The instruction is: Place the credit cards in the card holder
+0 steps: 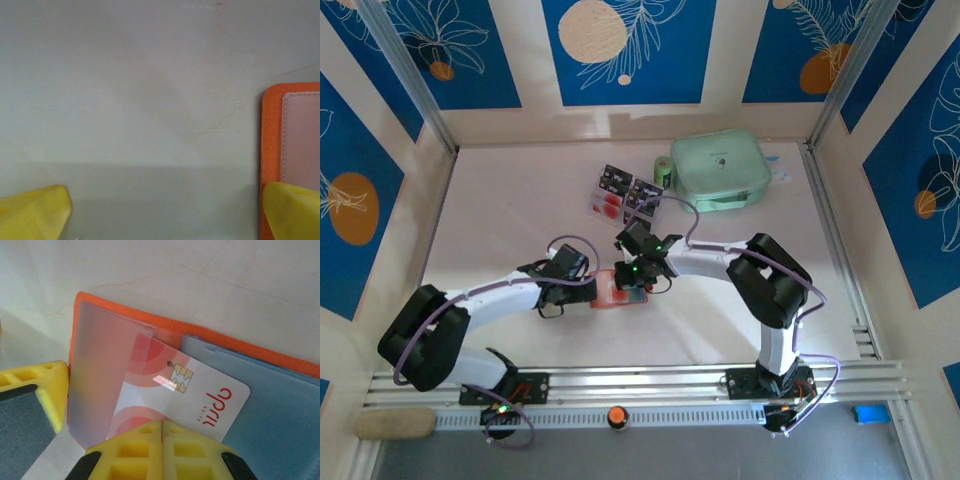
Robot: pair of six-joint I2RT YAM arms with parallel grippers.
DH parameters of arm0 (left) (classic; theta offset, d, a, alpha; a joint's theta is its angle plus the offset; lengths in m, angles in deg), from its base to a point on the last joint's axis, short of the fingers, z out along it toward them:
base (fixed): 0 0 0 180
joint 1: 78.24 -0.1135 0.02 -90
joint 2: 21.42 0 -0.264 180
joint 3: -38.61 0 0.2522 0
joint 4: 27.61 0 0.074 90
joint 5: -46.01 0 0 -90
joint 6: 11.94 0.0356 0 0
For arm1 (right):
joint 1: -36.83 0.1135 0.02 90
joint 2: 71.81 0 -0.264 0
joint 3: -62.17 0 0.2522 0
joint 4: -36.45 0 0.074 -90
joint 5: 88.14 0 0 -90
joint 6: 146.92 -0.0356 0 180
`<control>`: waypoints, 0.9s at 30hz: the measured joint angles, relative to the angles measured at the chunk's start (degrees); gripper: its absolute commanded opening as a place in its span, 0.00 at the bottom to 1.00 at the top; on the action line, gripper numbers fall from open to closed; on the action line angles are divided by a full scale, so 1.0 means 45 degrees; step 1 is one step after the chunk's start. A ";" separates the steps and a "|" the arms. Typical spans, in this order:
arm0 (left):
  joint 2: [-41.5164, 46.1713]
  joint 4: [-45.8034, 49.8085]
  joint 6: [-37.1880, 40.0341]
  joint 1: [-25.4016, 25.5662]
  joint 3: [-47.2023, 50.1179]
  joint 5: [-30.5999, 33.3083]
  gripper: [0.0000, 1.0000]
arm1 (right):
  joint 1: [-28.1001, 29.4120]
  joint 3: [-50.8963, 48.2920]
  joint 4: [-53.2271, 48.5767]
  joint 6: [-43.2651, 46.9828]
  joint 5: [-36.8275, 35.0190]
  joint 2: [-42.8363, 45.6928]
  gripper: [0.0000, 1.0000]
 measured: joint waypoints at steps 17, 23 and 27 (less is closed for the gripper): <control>-0.0029 0.0000 0.0000 0.0000 0.0000 0.0005 1.00 | -0.0068 0.0748 -0.0476 0.0447 0.0374 0.0296 0.00; -0.0083 -0.0005 0.0000 0.0000 -0.0005 0.0058 1.00 | -0.0685 0.0748 -0.0622 0.0753 0.0369 0.0641 0.00; -0.0083 -0.0005 0.0000 0.0000 -0.0005 0.0063 1.00 | -0.0792 0.0748 -0.0704 0.0826 0.0384 0.0554 0.00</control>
